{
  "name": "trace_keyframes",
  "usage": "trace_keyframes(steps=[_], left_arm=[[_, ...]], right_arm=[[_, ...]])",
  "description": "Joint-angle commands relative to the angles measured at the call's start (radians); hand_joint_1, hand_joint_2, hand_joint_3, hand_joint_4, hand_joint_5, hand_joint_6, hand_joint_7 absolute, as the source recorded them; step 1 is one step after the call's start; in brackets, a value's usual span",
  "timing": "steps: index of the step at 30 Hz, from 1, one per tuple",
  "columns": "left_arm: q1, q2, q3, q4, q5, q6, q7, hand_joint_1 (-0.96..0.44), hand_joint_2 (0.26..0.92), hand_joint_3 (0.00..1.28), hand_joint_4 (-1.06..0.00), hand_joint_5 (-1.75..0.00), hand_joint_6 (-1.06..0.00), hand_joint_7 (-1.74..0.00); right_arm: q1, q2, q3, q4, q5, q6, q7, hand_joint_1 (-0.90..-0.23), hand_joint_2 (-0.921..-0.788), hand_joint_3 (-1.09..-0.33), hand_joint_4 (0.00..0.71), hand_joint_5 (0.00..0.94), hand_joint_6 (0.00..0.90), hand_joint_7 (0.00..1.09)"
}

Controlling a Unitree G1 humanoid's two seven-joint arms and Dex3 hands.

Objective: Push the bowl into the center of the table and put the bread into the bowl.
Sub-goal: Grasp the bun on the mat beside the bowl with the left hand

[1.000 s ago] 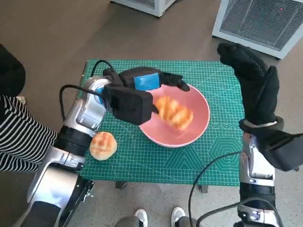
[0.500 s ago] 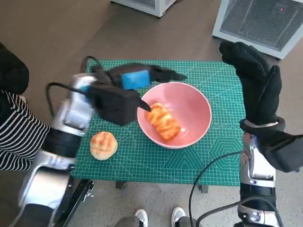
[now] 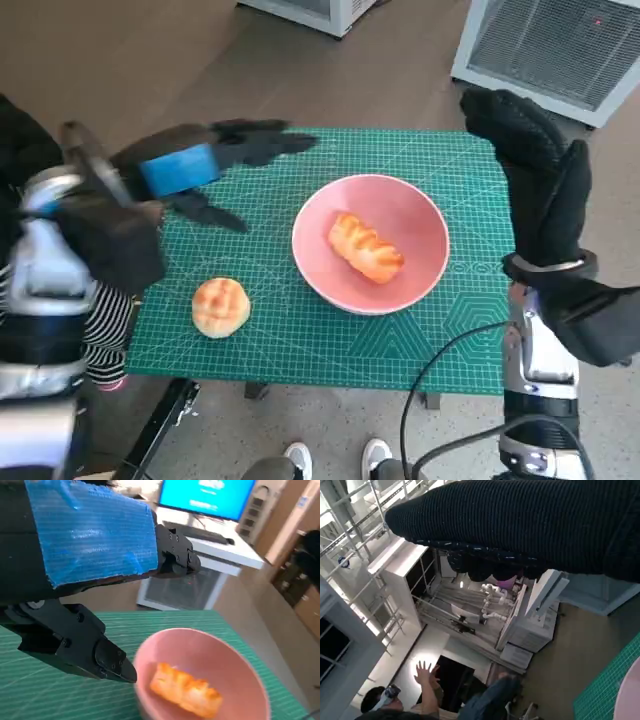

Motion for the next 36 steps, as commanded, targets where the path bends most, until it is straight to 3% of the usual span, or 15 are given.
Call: trace_keyframes(steps=[1,11,19,36], left_arm=[[0.104,0.085,0.041,-0.096,0.02,0.011,-0.001,-0.11,0.79,0.01,-0.17,-0.01,-0.25,-0.06],[0.25,0.204,0.044,-0.171,0.078,-0.012,-0.02,0.09,0.763,0.0,-0.14,0.0,-0.24,-0.05],[0.321,0.226,0.019,-0.186,0.139,-0.025,-0.008,0.22,0.795,0.02,-0.07,0.0,-0.22,-0.02],[0.35,0.175,-0.054,-0.126,0.157,-0.017,-0.005,0.16,0.797,0.01,-0.06,0.0,-0.21,0.0]], right_arm=[[0.015,0.006,0.001,0.019,0.001,0.011,-0.002,-0.769,-0.921,-0.699,0.188,0.0,0.008,0.61],[0.003,0.01,0.003,0.042,0.011,0.002,0.009,-0.758,-0.921,-0.698,0.188,0.0,0.012,0.61],[0.0,0.008,0.003,0.054,0.021,-0.001,0.021,-0.755,-0.921,-0.698,0.187,0.0,0.013,0.61],[0.006,0.002,-0.003,0.044,0.033,0.01,0.04,-0.755,-0.921,-0.698,0.187,0.0,0.014,0.61]])
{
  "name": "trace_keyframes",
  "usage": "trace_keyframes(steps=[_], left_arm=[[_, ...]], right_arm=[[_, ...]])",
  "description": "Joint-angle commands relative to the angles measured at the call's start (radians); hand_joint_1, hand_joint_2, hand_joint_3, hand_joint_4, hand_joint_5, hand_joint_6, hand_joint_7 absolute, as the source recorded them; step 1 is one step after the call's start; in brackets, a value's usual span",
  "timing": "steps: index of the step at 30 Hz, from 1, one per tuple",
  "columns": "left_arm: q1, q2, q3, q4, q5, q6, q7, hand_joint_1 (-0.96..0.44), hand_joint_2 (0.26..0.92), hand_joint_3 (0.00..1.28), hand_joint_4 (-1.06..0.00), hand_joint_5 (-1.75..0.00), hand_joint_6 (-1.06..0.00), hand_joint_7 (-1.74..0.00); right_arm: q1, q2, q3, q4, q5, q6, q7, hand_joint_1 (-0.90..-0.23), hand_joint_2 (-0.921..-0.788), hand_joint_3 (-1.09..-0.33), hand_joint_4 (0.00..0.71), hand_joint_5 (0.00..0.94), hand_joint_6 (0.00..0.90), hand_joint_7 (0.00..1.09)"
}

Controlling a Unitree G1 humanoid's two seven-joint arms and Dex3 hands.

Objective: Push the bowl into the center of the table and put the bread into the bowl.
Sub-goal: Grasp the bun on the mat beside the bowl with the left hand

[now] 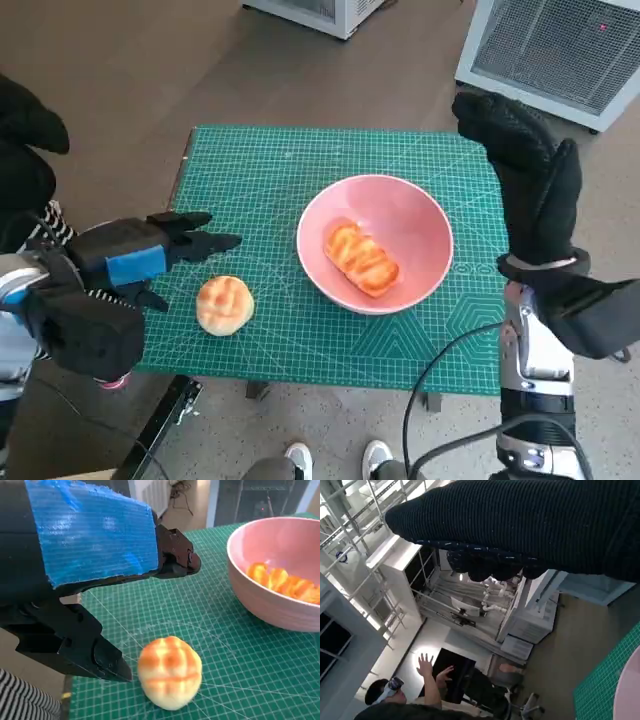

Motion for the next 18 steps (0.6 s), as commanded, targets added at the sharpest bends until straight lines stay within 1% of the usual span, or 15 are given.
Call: trace_keyframes(steps=[1,10,18], left_arm=[[0.01,-0.022,-0.036,0.044,0.019,-0.009,0.01,0.16,0.797,0.01,-0.06,0.0,-0.21,0.0],[-0.024,-0.06,-0.097,0.173,0.064,-0.059,0.047,0.14,0.8,0.01,-0.06,0.0,-0.22,0.0],[-0.048,-0.095,-0.147,0.266,0.129,-0.082,0.096,0.12,0.803,0.01,-0.08,-0.01,-0.24,-0.01]], right_arm=[[0.018,-0.001,-0.006,0.002,0.02,0.015,0.011,-0.755,-0.921,-0.698,0.187,0.0,0.014,0.61],[0.026,-0.01,-0.011,-0.008,0.023,0.018,0.012,-0.753,-0.921,-0.698,0.188,0.0,0.015,0.61],[0.03,-0.013,-0.012,-0.011,0.017,0.018,0.006,-0.751,-0.921,-0.698,0.188,0.0,0.015,0.6]])
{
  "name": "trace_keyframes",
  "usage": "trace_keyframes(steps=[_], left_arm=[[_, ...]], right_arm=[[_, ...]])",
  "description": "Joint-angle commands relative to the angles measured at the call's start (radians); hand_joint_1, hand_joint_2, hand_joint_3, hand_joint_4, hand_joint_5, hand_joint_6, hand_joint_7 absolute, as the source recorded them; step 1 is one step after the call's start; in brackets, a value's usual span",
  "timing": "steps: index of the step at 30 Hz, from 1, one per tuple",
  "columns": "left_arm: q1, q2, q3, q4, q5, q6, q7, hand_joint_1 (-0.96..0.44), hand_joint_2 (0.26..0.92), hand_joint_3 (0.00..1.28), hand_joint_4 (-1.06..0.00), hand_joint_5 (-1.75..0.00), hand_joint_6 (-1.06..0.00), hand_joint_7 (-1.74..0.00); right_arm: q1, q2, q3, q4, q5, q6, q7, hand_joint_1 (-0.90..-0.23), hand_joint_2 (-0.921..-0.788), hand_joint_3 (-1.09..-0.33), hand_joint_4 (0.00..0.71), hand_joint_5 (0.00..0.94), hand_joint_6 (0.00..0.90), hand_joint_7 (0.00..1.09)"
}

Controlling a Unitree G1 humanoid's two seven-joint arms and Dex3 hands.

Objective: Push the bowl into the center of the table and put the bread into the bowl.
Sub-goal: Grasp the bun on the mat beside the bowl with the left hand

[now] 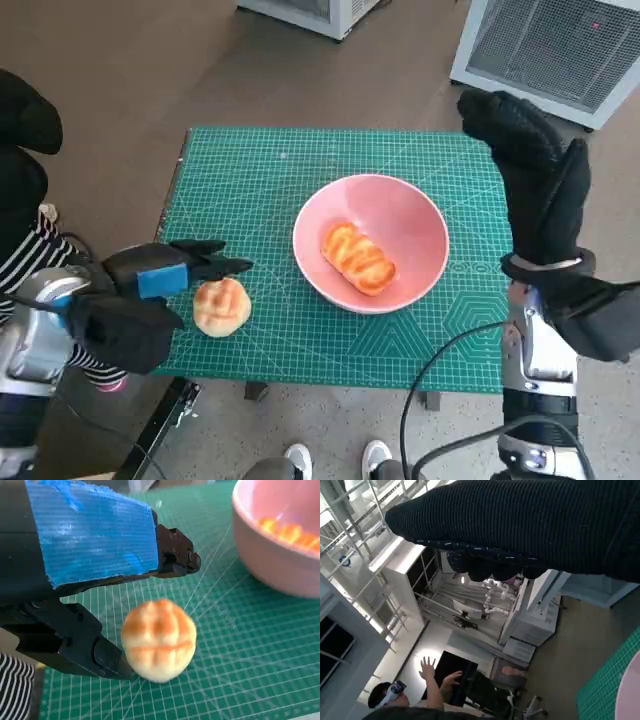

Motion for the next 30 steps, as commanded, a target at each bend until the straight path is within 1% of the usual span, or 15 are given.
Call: trace_keyframes(steps=[1,9,12,14,15,18,19,20,21,22,23,24,25,28,30], left_arm=[[-0.034,-0.021,-0.033,0.06,0.048,-0.025,0.038,0.12,0.803,0.01,-0.08,-0.01,-0.24,-0.01],[-0.061,-0.053,-0.084,0.173,0.106,-0.048,0.083,0.14,0.811,0.01,-0.13,-0.02,-0.3,-0.03],[-0.076,-0.059,-0.103,0.213,0.127,-0.061,0.102,0.14,0.815,0.01,-0.23,-0.03,-0.37,-0.05],[-0.088,-0.062,-0.115,0.239,0.141,-0.069,0.112,0.13,0.819,0.01,-0.32,-0.04,-0.44,-0.06],[-0.095,-0.064,-0.121,0.254,0.148,-0.073,0.117,0.12,0.819,0.01,-0.34,-0.04,-0.46,-0.07],[-0.112,-0.067,-0.136,0.291,0.16,-0.088,0.132,0.1,0.836,0.01,-0.49,-0.06,-0.59,-0.12],[-0.117,-0.068,-0.139,0.302,0.162,-0.094,0.139,0.09,0.847,0.02,-0.56,-0.07,-0.64,-0.15],[-0.12,-0.068,-0.141,0.31,0.164,-0.099,0.144,0.08,0.857,0.01,-0.61,-0.08,-0.66,-0.2],[-0.121,-0.067,-0.14,0.313,0.164,-0.105,0.149,0.08,0.871,0.01,-0.68,-0.09,-0.66,-0.33],[-0.122,-0.067,-0.14,0.317,0.163,-0.11,0.153,0.06,0.881,0.03,-0.67,-0.29,-0.65,-0.52],[-0.121,-0.064,-0.138,0.317,0.16,-0.122,0.159,0.04,0.896,0.08,-0.63,-0.61,-0.62,-0.82],[-0.121,-0.062,-0.137,0.318,0.158,-0.131,0.164,0.03,0.905,0.09,-0.64,-0.8,-0.6,-0.99],[-0.119,-0.058,-0.135,0.317,0.154,-0.145,0.171,0.02,0.91,0.09,-0.65,-0.92,-0.59,-1.1],[-0.116,-0.05,-0.127,0.316,0.146,-0.182,0.191,0.01,0.916,0.08,-0.69,-1.05,-0.6,-1.19],[-0.113,-0.044,-0.118,0.314,0.136,-0.212,0.205,0.0,0.916,0.07,-0.7,-1.09,-0.61,-1.18]], right_arm=[[0.028,-0.005,0.0,0.0,-0.007,0.014,0.0,-0.751,-0.921,-0.698,0.188,0.0,0.015,0.6],[0.034,-0.005,0.001,-0.009,-0.013,0.017,-0.007,-0.752,-0.921,-0.698,0.188,0.0,0.015,0.6],[0.036,-0.005,0.001,-0.012,-0.014,0.019,-0.01,-0.754,-0.921,-0.698,0.188,0.0,0.015,0.6],[0.037,-0.005,0.0,-0.013,-0.014,0.019,-0.011,-0.755,-0.921,-0.698,0.188,0.0,0.016,0.6],[0.037,-0.005,0.0,-0.013,-0.015,0.019,-0.011,-0.756,-0.921,-0.698,0.188,0.0,0.016,0.6],[0.037,-0.005,0.0,-0.011,-0.016,0.018,-0.012,-0.756,-0.921,-0.697,0.188,0.0,0.017,0.6],[0.037,-0.005,0.0,-0.009,-0.016,0.018,-0.012,-0.757,-0.921,-0.697,0.188,0.0,0.017,0.6],[0.037,-0.005,-0.001,-0.009,-0.015,0.018,-0.012,-0.757,-0.921,-0.697,0.188,0.0,0.017,0.6],[0.037,-0.004,-0.001,-0.009,-0.015,0.018,-0.012,-0.757,-0.921,-0.697,0.188,0.0,0.017,0.6],[0.038,-0.004,-0.001,-0.01,-0.016,0.019,-0.013,-0.757,-0.921,-0.697,0.188,0.0,0.017,0.6],[0.038,-0.004,-0.001,-0.01,-0.016,0.02,-0.013,-0.758,-0.921,-0.697,0.188,0.0,0.018,0.6],[0.038,-0.004,-0.001,-0.01,-0.016,0.02,-0.013,-0.759,-0.921,-0.697,0.188,0.0,0.018,0.6],[0.038,-0.004,-0.001,-0.01,-0.016,0.021,-0.013,-0.759,-0.921,-0.697,0.188,0.0,0.018,0.6],[0.039,-0.005,0.0,-0.01,-0.016,0.022,-0.013,-0.762,-0.921,-0.696,0.188,0.0,0.018,0.6],[0.038,-0.005,0.0,-0.008,-0.017,0.021,-0.014,-0.763,-0.921,-0.696,0.188,0.0,0.018,0.6]])
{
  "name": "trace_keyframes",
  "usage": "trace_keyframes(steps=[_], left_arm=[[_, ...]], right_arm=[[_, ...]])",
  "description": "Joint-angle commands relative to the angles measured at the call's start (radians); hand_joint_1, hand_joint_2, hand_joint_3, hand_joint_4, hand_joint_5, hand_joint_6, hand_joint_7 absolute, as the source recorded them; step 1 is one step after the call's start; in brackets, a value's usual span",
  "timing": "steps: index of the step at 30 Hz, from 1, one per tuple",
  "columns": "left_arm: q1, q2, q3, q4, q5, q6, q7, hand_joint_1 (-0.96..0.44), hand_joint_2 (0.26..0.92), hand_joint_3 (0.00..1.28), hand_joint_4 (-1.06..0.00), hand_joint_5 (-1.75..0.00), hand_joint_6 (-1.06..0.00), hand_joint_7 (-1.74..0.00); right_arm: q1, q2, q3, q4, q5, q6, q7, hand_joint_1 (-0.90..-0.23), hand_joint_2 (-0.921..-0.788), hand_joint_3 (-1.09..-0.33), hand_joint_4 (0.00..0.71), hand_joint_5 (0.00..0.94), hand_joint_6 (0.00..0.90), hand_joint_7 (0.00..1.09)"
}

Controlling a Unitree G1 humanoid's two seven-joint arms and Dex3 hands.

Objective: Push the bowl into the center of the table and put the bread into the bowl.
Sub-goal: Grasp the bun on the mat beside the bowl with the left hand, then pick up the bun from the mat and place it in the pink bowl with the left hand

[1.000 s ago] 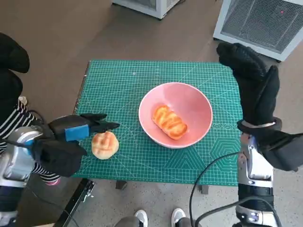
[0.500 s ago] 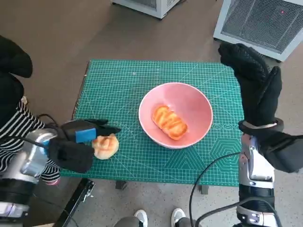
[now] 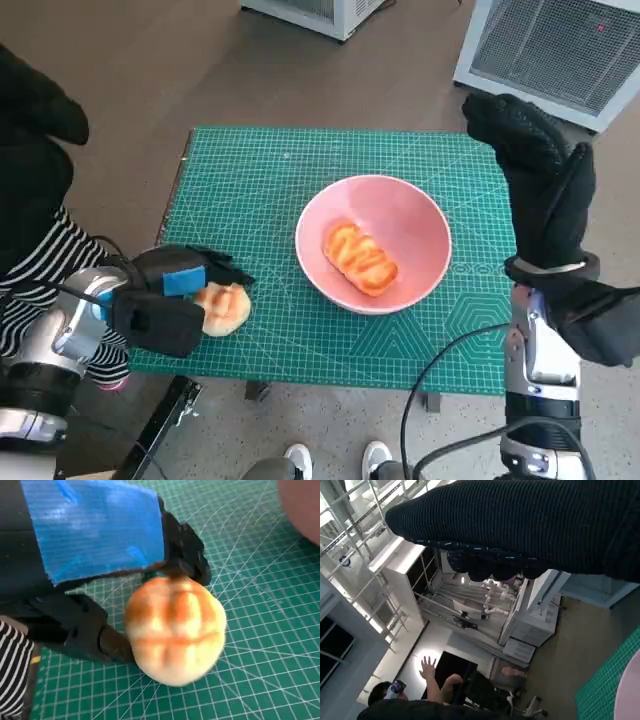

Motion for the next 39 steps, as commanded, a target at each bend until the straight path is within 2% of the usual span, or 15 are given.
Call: trace_keyframes(steps=[1,5,7,14,15,24,32,39], left_arm=[[0.009,0.016,0.009,0.009,-0.02,-0.071,0.014,0.0,0.916,0.07,-0.71,-1.1,-0.62,-1.18],[0.009,0.025,0.037,0.0,-0.069,-0.113,0.003,0.0,0.915,0.06,-0.71,-1.14,-0.64,-1.15],[0.007,0.03,0.053,-0.008,-0.102,-0.125,-0.013,0.0,0.918,0.08,-0.67,-1.21,-0.63,-1.13],[0.008,0.048,0.111,-0.056,-0.205,-0.139,-0.064,0.0,0.915,0.09,-0.66,-1.28,-0.64,-1.07],[0.007,0.051,0.123,-0.066,-0.222,-0.137,-0.068,0.0,0.917,0.11,-0.63,-1.31,-0.61,-1.1],[-0.021,0.053,0.198,-0.142,-0.31,-0.119,-0.089,0.0,0.92,0.1,-0.64,-1.3,-0.62,-1.09],[-0.112,0.002,0.229,-0.212,-0.364,-0.056,-0.089,0.0,0.92,0.1,-0.63,-1.26,-0.61,-1.16],[-0.207,-0.109,0.213,-0.283,-0.349,0.045,-0.044,0.0,0.92,0.08,-0.66,-1.17,-0.63,-1.19]], right_arm=[[0.025,-0.002,0.001,0.008,-0.014,0.015,-0.008,-0.763,-0.921,-0.696,0.188,0.0,0.018,0.6],[0.024,-0.001,0.002,0.008,-0.015,0.017,-0.01,-0.761,-0.921,-0.695,0.189,0.0,0.019,0.6],[0.024,0.0,0.003,0.008,-0.016,0.017,-0.011,-0.761,-0.921,-0.694,0.189,0.001,0.02,0.6],[0.026,-0.002,0.001,0.006,-0.014,0.02,-0.01,-0.76,-0.921,-0.692,0.189,0.001,0.021,0.6],[0.026,-0.003,0.0,0.007,-0.014,0.019,-0.009,-0.76,-0.921,-0.692,0.189,0.001,0.022,0.6],[0.024,-0.009,-0.007,0.008,-0.012,0.018,-0.004,-0.752,-0.921,-0.693,0.189,0.0,0.022,0.59],[0.021,-0.012,-0.008,0.009,-0.011,0.018,-0.002,-0.747,-0.921,-0.696,0.188,0.0,0.022,0.59],[0.019,-0.012,-0.006,0.015,-0.015,0.013,-0.002,-0.747,-0.921,-0.696,0.188,0.0,0.021,0.59]])
